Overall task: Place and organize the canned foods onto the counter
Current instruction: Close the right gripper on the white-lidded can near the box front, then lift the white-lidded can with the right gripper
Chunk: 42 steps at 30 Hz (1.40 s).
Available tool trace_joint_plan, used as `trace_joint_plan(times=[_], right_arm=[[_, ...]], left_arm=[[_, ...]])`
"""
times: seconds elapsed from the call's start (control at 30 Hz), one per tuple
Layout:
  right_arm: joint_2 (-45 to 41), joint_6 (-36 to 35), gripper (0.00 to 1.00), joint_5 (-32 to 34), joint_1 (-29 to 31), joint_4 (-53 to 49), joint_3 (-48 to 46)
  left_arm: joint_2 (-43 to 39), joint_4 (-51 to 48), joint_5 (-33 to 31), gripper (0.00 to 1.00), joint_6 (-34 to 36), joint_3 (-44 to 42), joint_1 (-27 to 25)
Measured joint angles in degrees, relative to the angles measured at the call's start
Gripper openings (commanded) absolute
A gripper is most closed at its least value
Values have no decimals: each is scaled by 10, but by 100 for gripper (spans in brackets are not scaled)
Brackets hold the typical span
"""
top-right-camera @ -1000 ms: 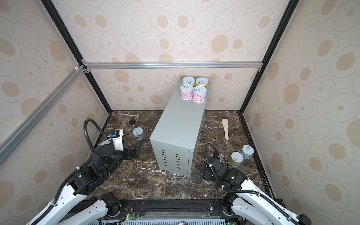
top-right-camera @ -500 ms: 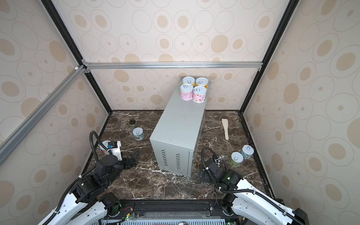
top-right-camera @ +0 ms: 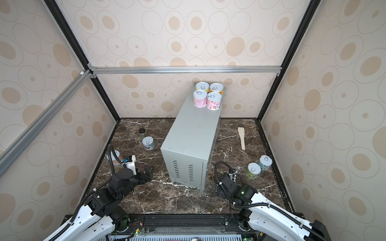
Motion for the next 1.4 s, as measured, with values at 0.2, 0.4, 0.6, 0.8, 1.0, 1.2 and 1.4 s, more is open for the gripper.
trace_joint_plan(times=[0.2, 0.4, 0.6, 0.8, 1.0, 1.2, 1.4], right_arm=[[42, 1, 81, 9, 1, 30, -2], [75, 0, 73, 28, 3, 38, 8], [95, -2, 70, 65, 2, 16, 30], [113, -28, 69, 72, -60, 34, 54], [137, -54, 71, 62, -126, 77, 53], [183, -73, 73, 50, -163, 120, 52], [194, -90, 86, 43, -191, 167, 42]], left_arm=[[3, 17, 8, 99, -1, -1, 0], [2, 23, 16, 99, -1, -3, 0], [0, 27, 24, 99, -1, -4, 0], [1, 35, 30, 99, -1, -7, 0], [7, 39, 39, 99, -1, -8, 0], [12, 41, 45, 99, -1, -9, 0], [13, 45, 50, 99, -1, -12, 0]])
